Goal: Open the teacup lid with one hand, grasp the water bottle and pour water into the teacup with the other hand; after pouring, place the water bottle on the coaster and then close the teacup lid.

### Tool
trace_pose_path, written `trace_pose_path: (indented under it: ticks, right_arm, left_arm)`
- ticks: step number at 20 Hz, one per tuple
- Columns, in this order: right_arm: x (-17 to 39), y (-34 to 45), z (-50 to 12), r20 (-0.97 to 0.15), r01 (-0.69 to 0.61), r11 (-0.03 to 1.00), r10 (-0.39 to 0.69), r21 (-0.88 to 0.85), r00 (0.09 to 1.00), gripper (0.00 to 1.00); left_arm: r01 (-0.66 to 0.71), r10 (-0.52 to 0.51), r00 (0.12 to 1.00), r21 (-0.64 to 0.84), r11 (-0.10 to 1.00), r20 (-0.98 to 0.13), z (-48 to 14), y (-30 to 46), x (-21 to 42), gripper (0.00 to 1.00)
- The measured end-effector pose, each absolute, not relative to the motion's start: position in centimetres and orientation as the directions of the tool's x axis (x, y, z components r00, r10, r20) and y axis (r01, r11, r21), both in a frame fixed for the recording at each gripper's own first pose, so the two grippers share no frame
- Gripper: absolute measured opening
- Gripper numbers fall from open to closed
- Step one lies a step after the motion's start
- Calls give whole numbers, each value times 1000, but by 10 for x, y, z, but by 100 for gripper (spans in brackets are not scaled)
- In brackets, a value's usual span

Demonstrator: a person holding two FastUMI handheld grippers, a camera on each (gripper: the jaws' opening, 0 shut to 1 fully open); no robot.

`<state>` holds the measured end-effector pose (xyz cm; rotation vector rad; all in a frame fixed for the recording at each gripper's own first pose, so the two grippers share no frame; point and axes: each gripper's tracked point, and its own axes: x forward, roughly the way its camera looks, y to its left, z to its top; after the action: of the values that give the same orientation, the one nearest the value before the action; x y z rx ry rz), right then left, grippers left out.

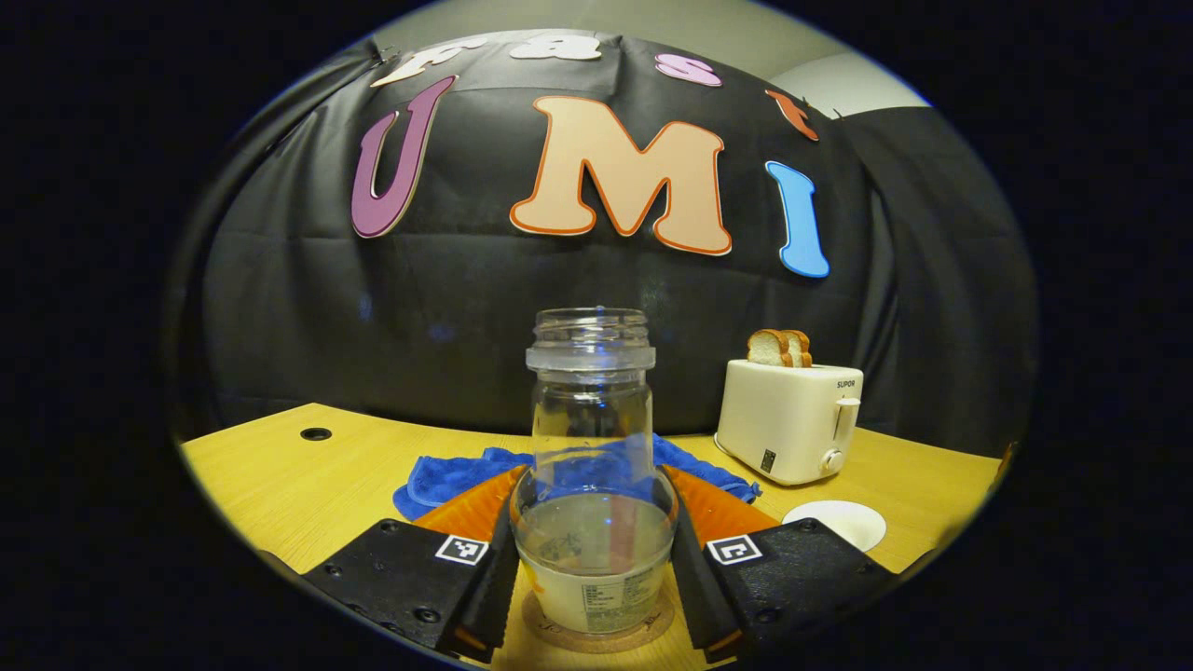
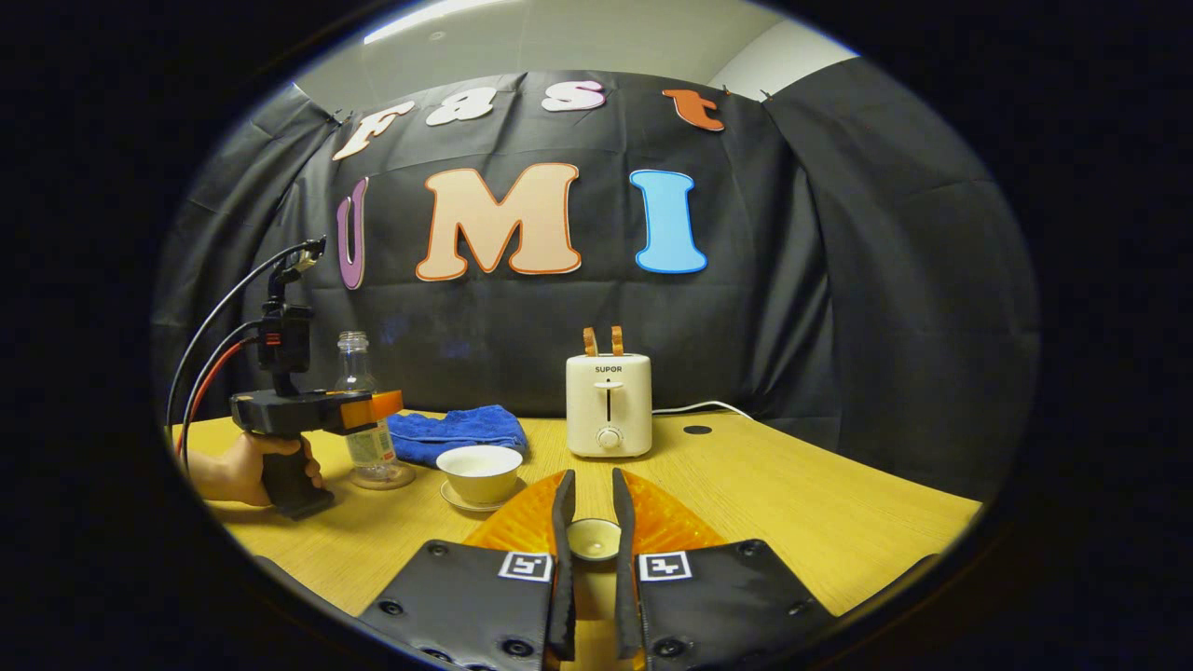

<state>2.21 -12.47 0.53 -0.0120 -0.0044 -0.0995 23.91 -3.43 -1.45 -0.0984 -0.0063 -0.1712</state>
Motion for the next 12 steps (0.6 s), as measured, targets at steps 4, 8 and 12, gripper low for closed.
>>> trace_pose_path:
  ticks: [4, 8, 12]
  right_arm:
    - [22, -125, 5, 4, 99, 995, -99, -12, 995, 19]
    - [22, -126, 5, 3, 102, 995, -102, -13, 995, 19]
    - [23, -126, 5, 4, 104, 994, -104, -13, 995, 19]
  left_arm:
    - [179, -178, 983, -34, 983, 35, -14, -38, 235, 70]
    - [174, -173, 984, -21, 985, 34, -15, -40, 236, 70]
    - [177, -177, 984, -18, 984, 28, -16, -40, 239, 72]
